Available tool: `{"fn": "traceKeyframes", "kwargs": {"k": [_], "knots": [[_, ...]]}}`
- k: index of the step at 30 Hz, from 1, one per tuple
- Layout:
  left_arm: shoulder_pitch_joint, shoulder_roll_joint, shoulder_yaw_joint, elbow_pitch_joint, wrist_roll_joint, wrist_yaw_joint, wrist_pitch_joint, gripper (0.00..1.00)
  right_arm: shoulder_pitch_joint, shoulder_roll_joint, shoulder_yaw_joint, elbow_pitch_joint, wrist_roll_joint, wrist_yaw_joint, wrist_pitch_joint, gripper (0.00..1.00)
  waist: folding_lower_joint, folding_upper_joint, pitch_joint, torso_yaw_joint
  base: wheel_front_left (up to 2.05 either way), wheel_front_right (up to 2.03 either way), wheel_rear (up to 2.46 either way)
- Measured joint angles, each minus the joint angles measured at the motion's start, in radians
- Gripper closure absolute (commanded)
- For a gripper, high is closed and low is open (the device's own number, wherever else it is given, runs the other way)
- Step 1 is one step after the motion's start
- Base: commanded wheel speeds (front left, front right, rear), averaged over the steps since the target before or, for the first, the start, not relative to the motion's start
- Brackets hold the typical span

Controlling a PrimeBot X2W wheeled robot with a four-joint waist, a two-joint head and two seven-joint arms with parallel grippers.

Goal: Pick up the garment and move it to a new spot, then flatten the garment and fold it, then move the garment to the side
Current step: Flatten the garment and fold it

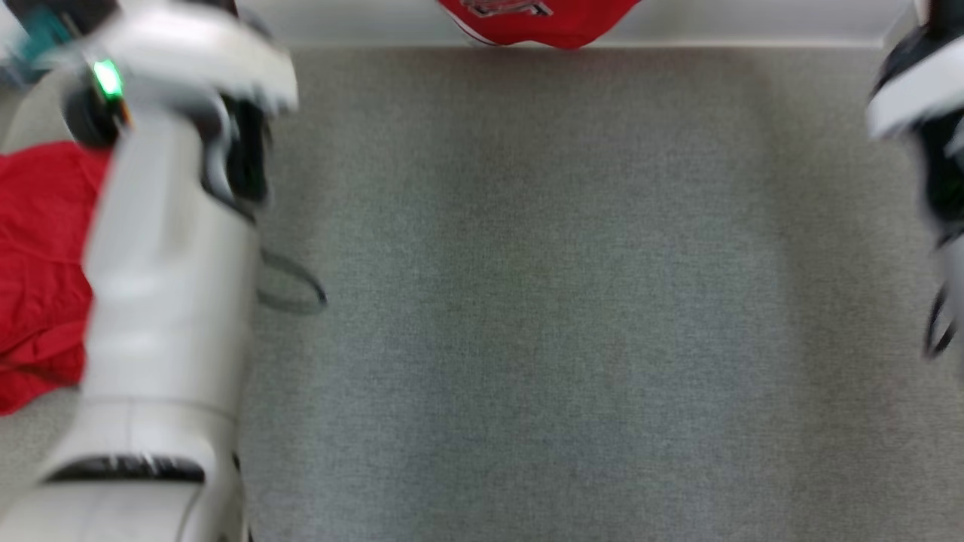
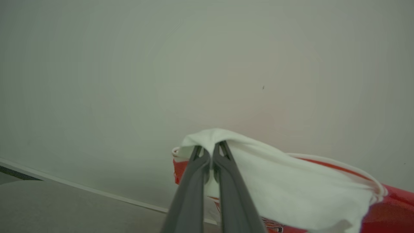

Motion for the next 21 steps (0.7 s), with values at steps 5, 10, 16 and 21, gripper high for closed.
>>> {"fn": "traceKeyframes", "kwargs": {"k": [5,10,16,21], "knots": [[0.150,-0.021,0.037,0.072,-0.022,-0.010,0.000,1.00,0.139,0.031,0.115,0.146,0.079,0.000,-0.035,1.00,0.0000,0.0000,0.045,0.004,0.00,0.00,0.00],[0.303,-0.024,0.118,-0.003,-0.082,-0.055,0.000,1.00,0.258,0.034,0.198,0.167,0.172,0.000,-0.089,1.00,0.0001,0.0000,0.059,-0.003,0.00,0.00,0.00],[0.533,-0.025,0.124,-0.238,-0.081,-0.104,0.000,1.00,0.391,-0.025,0.262,0.041,0.231,0.000,-0.119,1.00,0.0000,0.0000,0.034,-0.019,0.00,0.00,0.00],[0.756,-0.025,0.070,-0.457,-0.074,-0.081,0.000,1.00,0.557,-0.104,0.222,-0.143,0.208,0.001,-0.122,1.00,-0.0001,0.0000,-0.010,-0.014,0.00,0.00,0.00]]}}
